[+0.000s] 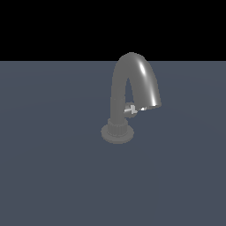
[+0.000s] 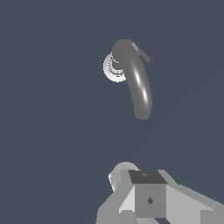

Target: Turn on the faucet by rotating a designated handle.

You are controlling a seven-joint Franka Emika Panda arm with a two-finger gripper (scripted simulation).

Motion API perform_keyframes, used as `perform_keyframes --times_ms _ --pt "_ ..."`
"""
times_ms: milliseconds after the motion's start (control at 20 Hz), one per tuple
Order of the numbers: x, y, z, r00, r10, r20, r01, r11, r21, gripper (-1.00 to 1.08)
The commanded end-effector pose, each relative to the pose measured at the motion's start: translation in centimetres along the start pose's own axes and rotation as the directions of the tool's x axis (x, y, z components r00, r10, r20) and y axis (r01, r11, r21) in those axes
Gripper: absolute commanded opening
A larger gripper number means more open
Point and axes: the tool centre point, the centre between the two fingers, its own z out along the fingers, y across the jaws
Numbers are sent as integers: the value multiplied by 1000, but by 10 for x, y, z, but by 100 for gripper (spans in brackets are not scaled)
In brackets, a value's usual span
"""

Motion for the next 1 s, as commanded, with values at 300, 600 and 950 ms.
perform_keyframes --times_ms 300,600,950 --pt "42 -5 4 985 102 142 -107 994 28 -100" --pt "72 -7 10 954 171 246 -186 982 39 -100" --pt "107 -5 22 897 247 366 -280 959 41 -100"
